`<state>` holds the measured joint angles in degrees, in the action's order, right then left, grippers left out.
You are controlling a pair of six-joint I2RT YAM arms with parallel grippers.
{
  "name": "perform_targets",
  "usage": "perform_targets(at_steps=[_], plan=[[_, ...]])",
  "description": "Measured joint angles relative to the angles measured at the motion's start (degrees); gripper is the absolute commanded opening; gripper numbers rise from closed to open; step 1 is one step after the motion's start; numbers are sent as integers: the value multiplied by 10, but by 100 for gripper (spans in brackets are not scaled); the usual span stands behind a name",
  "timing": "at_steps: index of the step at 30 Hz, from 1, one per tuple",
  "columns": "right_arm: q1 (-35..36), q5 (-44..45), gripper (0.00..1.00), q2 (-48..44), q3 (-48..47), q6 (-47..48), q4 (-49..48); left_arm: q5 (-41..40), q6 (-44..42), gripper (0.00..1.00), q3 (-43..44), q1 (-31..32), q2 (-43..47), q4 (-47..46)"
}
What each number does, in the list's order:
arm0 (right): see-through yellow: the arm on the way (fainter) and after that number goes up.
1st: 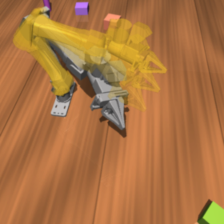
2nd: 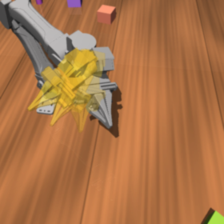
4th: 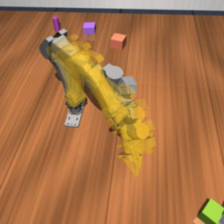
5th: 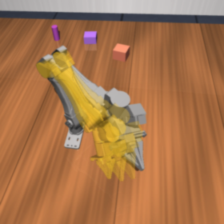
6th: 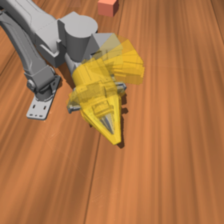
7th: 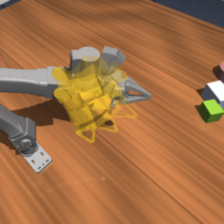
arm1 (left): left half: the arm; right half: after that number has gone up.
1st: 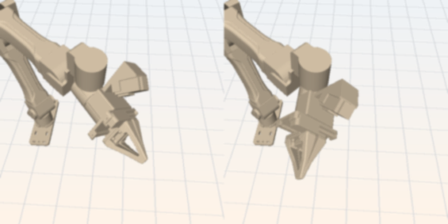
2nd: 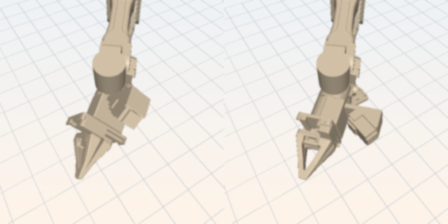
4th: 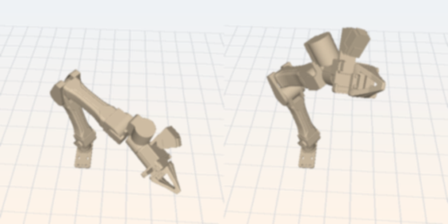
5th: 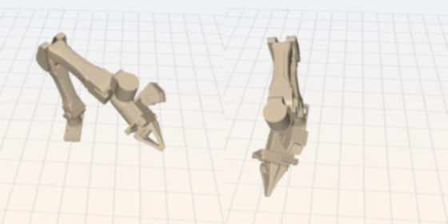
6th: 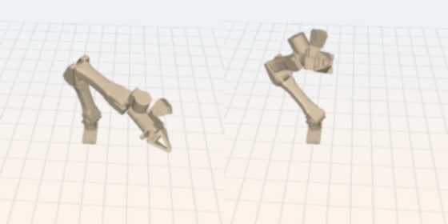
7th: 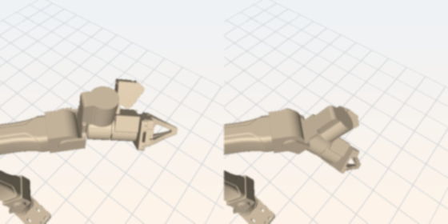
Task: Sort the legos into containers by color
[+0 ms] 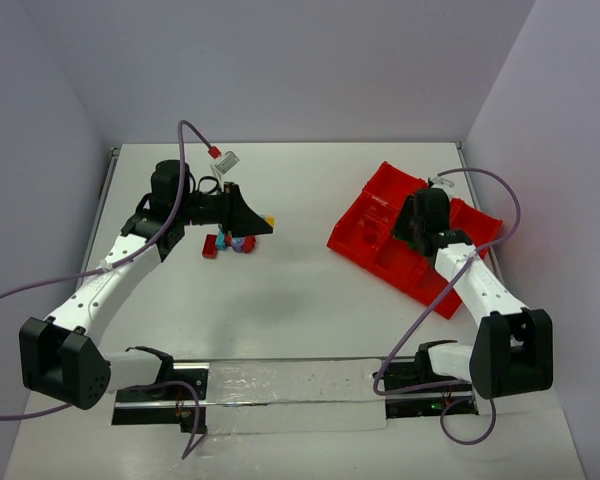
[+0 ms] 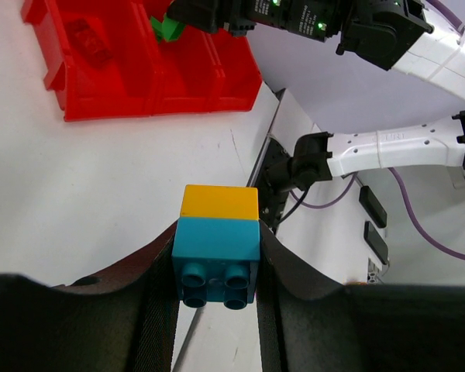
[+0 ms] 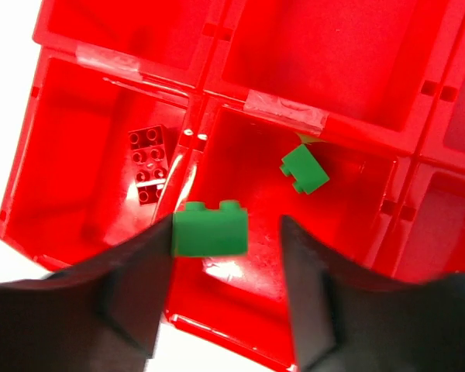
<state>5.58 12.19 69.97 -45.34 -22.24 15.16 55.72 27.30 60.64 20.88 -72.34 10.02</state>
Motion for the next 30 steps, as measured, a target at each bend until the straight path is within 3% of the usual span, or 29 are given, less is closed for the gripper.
perform_targets(at_steps=[1, 5, 14, 19, 25, 30], plan=[[0, 1, 74, 3, 0, -1, -1, -5, 0, 0, 0, 0, 0, 1], [0, 7, 75, 3, 0, -6, -8, -23, 0, 0, 7, 0, 0, 4], [0, -35, 68, -59, -1, -2, -9, -28, 12, 0, 13, 0, 0, -6], [34, -202, 68, -101, -28, 16, -22, 4, 24, 0, 13, 0, 0, -29], [164, -409, 69, -59, -110, 50, -53, 52, 27, 0, 11, 0, 3, -54], [198, -546, 66, -47, -118, 31, -107, 74, 27, 0, 7, 0, 13, -65]])
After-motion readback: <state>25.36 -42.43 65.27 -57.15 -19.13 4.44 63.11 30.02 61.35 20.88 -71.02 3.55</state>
